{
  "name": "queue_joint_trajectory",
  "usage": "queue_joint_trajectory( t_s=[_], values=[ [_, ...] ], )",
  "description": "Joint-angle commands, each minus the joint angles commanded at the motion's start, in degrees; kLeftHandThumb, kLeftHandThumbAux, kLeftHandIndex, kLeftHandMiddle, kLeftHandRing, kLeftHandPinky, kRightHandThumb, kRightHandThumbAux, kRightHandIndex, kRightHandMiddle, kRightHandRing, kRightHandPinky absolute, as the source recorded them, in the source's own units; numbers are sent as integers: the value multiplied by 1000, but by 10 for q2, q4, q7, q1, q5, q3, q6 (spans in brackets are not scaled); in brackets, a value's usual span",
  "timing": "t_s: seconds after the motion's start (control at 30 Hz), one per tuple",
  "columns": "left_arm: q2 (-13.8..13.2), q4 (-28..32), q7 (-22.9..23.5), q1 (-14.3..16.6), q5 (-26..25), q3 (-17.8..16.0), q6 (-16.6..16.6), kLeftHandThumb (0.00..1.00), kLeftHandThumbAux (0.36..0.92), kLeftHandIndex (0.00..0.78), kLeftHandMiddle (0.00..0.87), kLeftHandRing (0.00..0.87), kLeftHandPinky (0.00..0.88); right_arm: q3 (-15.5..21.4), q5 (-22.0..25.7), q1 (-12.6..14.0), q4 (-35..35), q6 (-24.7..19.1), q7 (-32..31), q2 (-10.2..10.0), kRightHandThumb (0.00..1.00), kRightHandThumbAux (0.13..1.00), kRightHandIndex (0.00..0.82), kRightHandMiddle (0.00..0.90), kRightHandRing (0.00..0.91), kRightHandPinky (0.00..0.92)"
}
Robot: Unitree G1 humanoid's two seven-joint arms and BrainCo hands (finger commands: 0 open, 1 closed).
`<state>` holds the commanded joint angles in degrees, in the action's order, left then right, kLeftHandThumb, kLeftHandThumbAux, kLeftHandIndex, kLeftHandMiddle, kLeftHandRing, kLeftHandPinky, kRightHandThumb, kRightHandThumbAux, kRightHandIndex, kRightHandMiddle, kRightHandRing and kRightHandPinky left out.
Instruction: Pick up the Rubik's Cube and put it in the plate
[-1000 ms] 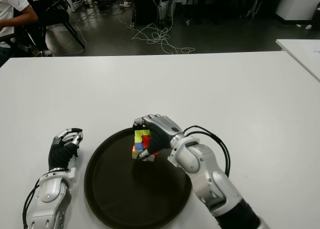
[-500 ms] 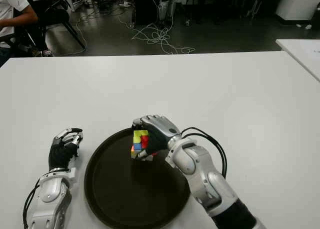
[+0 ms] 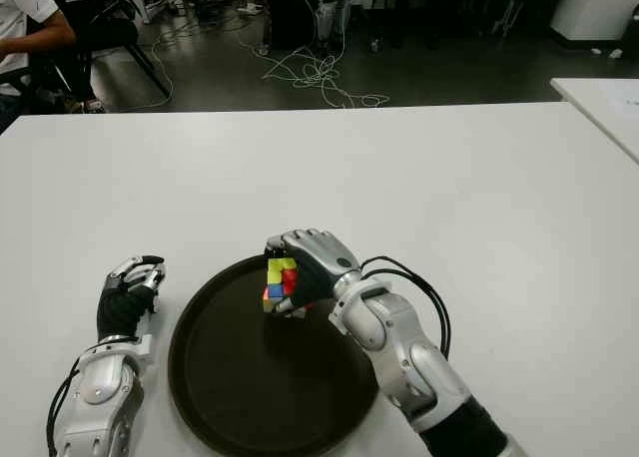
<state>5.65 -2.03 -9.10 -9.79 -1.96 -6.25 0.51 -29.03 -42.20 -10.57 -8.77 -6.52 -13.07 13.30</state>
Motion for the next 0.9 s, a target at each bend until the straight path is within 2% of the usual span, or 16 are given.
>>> queue_joint_trajectory(
  t_s=[0.17,0.3,0.37,0.43,0.47,0.53,0.63,0.73,0.9],
  values=[
    [6,-7,-5,1,-4,-4,-11,714,703,445,800,830,826,3,10,-1,5,20,2,2,0,923,616,770,774,753],
    [10,-13,-7,2,-3,-7,-23,714,703,445,799,829,826,11,33,1,5,28,-9,-2,0,911,558,721,734,718],
    [12,-14,-7,2,-1,-8,-26,714,703,445,798,828,825,18,58,2,-4,20,-32,-5,0,905,510,652,668,645],
    [13,-15,-7,2,-1,-8,-28,713,704,445,797,827,824,26,79,-4,-29,2,-64,-5,0,905,443,545,560,539],
    [13,-14,-7,2,0,-8,-27,713,704,445,797,827,824,31,94,-3,-37,-5,-77,-6,0,905,431,523,538,517],
    [13,-14,-7,2,1,-8,-27,713,704,444,797,827,825,37,115,-1,-43,-12,-93,-6,0,895,323,388,402,376],
    [11,-14,-7,2,2,-7,-26,713,704,444,798,827,825,40,132,2,-40,-10,-103,-1,0,871,230,282,302,299],
    [10,-16,-6,2,3,-7,-27,713,704,444,799,827,825,39,145,0,-35,-10,-111,-1,0,850,185,228,256,257],
    [9,-19,-4,2,2,-8,-29,713,704,444,799,826,823,39,155,-5,-35,-11,-121,2,0,835,163,201,226,209]
  ],
)
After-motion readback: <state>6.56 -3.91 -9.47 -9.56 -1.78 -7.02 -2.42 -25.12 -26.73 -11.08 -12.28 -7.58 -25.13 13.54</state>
